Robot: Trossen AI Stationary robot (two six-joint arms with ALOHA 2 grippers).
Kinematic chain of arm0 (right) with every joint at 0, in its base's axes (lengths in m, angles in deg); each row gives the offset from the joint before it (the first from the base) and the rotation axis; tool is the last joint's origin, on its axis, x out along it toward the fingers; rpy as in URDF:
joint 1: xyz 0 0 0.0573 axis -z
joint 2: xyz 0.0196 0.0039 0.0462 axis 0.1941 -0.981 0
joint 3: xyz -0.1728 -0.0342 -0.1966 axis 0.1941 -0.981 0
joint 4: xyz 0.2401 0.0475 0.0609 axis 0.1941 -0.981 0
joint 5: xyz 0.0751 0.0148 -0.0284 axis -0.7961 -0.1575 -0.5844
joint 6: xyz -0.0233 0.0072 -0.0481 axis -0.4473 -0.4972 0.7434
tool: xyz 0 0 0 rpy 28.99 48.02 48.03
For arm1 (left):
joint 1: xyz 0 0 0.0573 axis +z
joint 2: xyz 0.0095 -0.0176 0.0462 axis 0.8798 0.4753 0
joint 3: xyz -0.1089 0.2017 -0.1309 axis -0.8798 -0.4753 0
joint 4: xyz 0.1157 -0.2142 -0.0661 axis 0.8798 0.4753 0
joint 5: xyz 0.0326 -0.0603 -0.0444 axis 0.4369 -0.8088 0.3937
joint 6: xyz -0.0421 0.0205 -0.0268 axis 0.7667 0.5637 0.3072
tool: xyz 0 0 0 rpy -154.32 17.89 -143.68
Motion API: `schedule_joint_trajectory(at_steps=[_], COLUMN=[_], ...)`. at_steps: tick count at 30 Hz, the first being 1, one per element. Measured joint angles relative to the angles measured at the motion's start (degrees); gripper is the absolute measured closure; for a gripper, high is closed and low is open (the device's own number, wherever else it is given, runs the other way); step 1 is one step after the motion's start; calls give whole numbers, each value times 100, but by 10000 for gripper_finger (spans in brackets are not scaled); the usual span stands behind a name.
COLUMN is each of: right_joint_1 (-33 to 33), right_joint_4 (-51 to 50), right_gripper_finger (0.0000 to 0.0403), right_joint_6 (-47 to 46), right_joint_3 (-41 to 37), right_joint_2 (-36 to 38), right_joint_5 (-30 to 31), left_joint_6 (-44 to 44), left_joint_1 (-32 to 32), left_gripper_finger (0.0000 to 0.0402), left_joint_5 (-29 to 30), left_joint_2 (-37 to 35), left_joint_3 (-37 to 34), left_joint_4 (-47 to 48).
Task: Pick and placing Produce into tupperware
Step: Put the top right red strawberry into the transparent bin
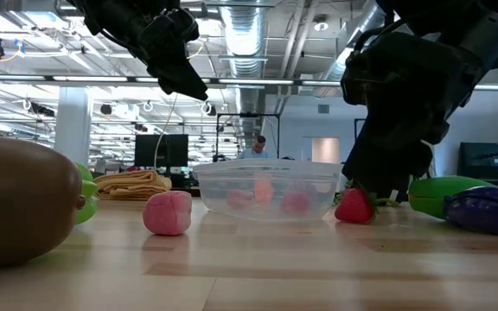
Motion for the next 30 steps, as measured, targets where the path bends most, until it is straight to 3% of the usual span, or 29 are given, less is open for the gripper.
schedule_joint_trajectory(at_steps=[30], right_joint_1=[163], right_joint_4=[-104], right_gripper_finger=[127], right_joint_6=[636], right_joint_3=[0], right_joint_2=[-4], right_joint_5=[-216], left_joint_6=[4], left_joint_1=[0], left_gripper_finger=[227], left_joint_5=[0], left_joint_2=[0], left_joint_3=[0], left_joint_4=[0])
